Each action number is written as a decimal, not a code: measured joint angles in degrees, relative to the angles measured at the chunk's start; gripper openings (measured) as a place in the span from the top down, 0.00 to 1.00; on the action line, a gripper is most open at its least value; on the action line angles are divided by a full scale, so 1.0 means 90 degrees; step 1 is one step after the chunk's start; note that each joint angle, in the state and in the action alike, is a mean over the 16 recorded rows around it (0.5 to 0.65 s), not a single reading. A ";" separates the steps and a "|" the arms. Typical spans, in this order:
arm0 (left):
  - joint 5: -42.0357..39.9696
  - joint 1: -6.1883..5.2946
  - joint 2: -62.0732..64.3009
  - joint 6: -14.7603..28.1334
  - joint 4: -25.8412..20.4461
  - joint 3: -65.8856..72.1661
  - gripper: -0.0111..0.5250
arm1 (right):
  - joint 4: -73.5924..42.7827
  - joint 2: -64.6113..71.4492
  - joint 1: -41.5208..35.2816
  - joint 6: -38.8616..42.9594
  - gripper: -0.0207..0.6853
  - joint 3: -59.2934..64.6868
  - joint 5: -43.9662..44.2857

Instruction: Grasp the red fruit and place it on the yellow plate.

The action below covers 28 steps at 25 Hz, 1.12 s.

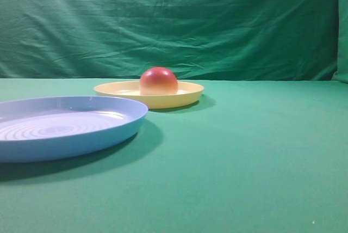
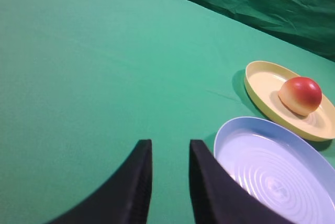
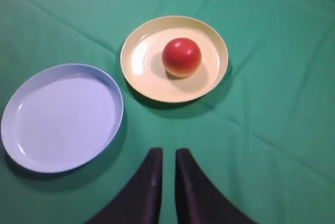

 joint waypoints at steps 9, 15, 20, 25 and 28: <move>0.0000 0.0000 0.0000 0.0000 0.0000 0.0000 0.69 | -0.0226 -0.1197 -0.0012 0.0067 0.90 0.0831 0.0346; 0.0000 0.0000 0.0000 0.0000 0.0000 0.0000 0.69 | -0.0408 -0.1598 -0.0365 0.0127 0.90 0.1123 0.0187; 0.0000 0.0000 0.0000 0.0000 0.0000 0.0000 0.69 | -0.0428 -0.2149 -0.1097 0.0159 0.90 0.1755 -0.0393; 0.0000 0.0000 0.0000 0.0000 0.0000 0.0000 0.69 | -0.0326 -0.3025 -0.2093 0.0161 0.90 0.2757 -0.1105; 0.0000 0.0000 0.0000 0.0000 0.0000 0.0000 0.69 | -0.0283 -0.3660 -0.2661 0.0160 0.90 0.3457 -0.1483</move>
